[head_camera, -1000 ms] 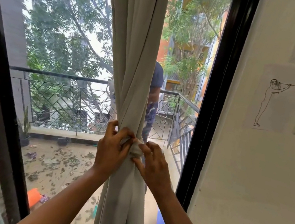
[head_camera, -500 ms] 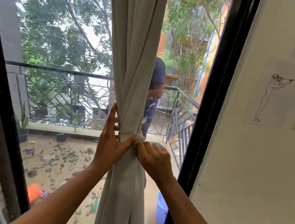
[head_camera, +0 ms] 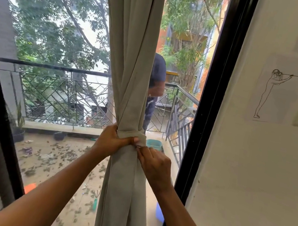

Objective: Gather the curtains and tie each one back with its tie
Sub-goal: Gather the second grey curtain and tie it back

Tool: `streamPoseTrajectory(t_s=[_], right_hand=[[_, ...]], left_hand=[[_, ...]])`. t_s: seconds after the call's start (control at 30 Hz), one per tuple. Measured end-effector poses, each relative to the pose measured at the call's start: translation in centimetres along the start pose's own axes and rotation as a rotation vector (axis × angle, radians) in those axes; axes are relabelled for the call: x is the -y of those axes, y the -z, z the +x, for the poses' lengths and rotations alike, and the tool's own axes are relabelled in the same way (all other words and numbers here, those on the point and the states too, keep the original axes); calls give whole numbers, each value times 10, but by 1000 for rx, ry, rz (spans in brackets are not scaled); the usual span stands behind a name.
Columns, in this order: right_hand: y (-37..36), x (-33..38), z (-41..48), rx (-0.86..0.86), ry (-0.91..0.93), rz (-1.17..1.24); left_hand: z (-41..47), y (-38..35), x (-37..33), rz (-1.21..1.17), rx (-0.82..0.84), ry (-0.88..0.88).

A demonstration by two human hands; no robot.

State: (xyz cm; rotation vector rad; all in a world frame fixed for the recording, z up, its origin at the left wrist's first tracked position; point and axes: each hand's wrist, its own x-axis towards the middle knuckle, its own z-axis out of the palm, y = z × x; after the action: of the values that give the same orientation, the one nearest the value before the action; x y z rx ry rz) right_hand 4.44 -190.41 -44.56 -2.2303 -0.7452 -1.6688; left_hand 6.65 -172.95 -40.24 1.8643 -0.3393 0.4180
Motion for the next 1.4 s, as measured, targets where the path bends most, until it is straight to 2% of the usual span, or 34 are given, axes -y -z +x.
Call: streamPoseTrajectory(t_s=[0.17,0.3,0.47,0.77,0.97,1.07,1.2,1.3,1.4], right_hand=[[-1,-1,-5,-6,23,-50],[-2,4,0,8,18,-127],[-4,17,13,63,-93,-232],[-9,17,29,125,-32,-271],[-13,19,4,35,-199,-13],[-14,14,-27,89,-247,160],[-18,15,-36,185,-432,315],[-14,11,-19,229,-603,299],[-11,1,-3,365,-618,207]], left_hand=[[3,-9,1,24,-135,4],[4,-11,-3,30,-183,23],[3,-12,-7,71,-212,37],[-3,-16,-9,196,-310,39],[-7,-23,-4,111,-361,57],[0,-19,1,32,-349,104],[-3,-27,5,14,-370,99],[-4,-28,5,-16,-346,82],[-9,-28,7,13,-337,47]])
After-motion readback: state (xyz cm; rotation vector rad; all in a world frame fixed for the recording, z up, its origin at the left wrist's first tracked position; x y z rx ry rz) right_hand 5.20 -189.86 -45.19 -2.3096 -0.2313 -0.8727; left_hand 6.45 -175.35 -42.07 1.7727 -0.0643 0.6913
